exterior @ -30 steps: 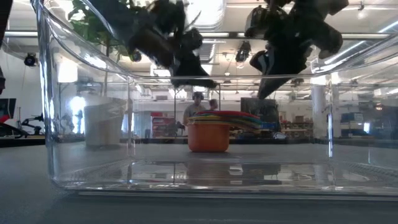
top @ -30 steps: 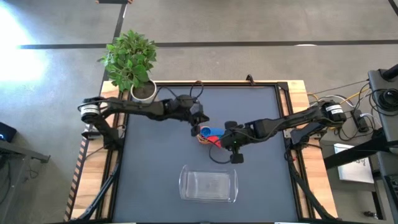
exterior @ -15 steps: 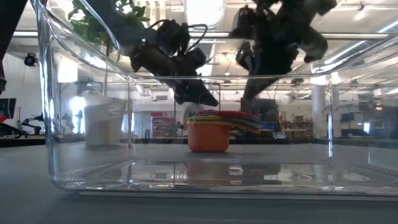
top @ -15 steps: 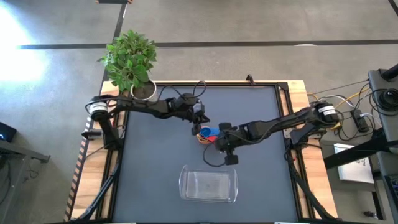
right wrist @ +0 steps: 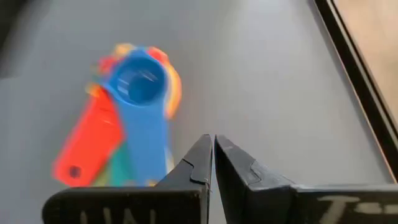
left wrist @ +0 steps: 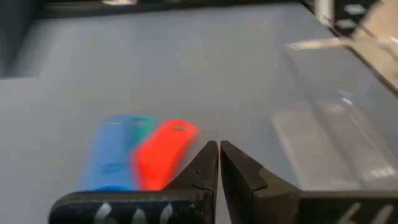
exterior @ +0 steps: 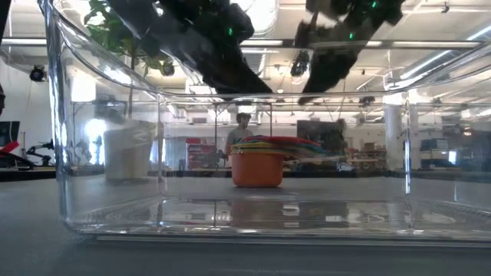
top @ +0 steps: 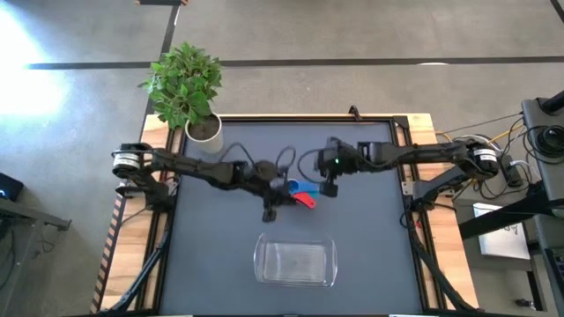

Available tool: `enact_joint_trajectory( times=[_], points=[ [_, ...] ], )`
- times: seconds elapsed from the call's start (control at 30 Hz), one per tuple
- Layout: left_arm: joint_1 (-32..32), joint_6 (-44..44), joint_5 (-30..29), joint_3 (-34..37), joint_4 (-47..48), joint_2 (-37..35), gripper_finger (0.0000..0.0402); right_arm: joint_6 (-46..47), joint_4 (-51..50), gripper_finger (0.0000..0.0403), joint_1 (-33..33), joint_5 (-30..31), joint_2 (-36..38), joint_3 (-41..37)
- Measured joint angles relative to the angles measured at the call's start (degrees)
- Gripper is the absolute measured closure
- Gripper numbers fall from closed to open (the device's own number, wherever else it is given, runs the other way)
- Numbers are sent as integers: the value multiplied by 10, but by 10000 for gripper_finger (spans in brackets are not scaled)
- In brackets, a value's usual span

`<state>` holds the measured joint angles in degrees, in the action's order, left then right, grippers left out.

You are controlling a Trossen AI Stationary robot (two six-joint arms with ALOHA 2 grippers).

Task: Nest measuring cups in basket
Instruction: Put the nested colored measuring cups into the transparent bin

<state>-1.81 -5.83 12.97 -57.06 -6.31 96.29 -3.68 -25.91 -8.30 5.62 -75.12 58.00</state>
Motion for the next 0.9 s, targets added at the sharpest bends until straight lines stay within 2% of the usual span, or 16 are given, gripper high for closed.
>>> enact_joint_trajectory(
  times=[0.1, 0.23, 0.5, 0.57, 0.73, 0.9],
  points=[
    [27, -1, -2, 0, 4, 19, 402, -8, 1, 394, -35, -29, -22, -3],
    [33, 13, -6, -1, 6, 40, 402, -24, 14, 394, -62, -72, -63, -4],
    [21, 35, -11, -1, 18, 75, 401, -52, 15, 394, -69, -97, -119, -4],
    [19, 36, -30, -1, 30, 79, 401, -51, 14, 394, -69, -105, -127, -4],
    [10, 52, -124, -1, 76, 87, 401, -36, 18, 394, -65, -131, -138, -4],
    [-3, 64, -137, -1, 74, 90, 401, -23, 20, 394, -46, -152, -139, -4]
  ],
)
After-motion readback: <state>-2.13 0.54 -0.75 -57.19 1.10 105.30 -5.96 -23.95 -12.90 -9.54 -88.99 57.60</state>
